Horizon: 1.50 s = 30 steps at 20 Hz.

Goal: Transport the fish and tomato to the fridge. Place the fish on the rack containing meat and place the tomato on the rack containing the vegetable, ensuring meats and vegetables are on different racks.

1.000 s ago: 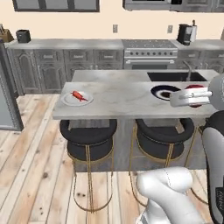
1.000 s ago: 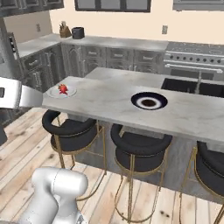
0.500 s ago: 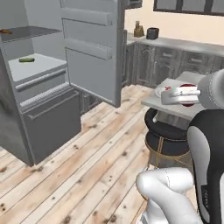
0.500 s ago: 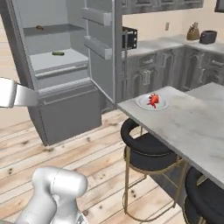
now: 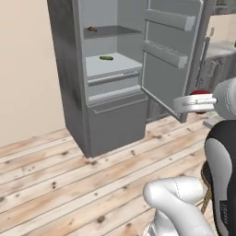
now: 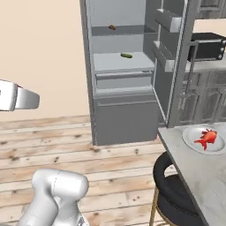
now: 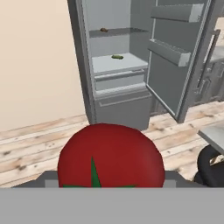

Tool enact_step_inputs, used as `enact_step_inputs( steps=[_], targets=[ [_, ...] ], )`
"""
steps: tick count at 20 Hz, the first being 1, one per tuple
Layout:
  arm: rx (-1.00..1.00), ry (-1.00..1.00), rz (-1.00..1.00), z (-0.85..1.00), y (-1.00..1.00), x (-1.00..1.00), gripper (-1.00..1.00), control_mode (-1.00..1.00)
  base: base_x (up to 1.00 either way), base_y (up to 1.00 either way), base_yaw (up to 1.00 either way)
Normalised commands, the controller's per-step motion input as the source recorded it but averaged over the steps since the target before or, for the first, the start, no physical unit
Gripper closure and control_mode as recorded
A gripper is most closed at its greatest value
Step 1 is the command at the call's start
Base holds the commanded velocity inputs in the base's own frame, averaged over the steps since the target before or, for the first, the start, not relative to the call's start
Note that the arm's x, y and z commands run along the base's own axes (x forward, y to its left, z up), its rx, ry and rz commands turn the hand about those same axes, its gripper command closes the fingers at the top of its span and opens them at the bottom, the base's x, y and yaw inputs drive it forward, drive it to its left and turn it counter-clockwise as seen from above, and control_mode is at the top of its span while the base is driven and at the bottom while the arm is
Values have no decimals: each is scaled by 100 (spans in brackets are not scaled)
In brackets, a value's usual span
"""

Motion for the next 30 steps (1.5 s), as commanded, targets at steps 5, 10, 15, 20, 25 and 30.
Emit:
enact_step_inputs(
  steps=[5, 10, 15, 20, 25, 30],
  targets=[
    [0, 0, 0, 0, 0, 0, 100, 100, 100, -82, 28],
    [0, 0, 0, 0, 0, 0, 100, 100, 100, 2, -1],
    [0, 0, 0, 0, 0, 0, 100, 100, 100, 21, -12],
    [0, 0, 0, 0, 0, 0, 100, 100, 100, -2, -9],
    [0, 0, 0, 0, 0, 0, 100, 100, 100, -13, -1],
    [0, 0, 0, 0, 0, 0, 100, 100, 84, -52, 4]
  ],
)
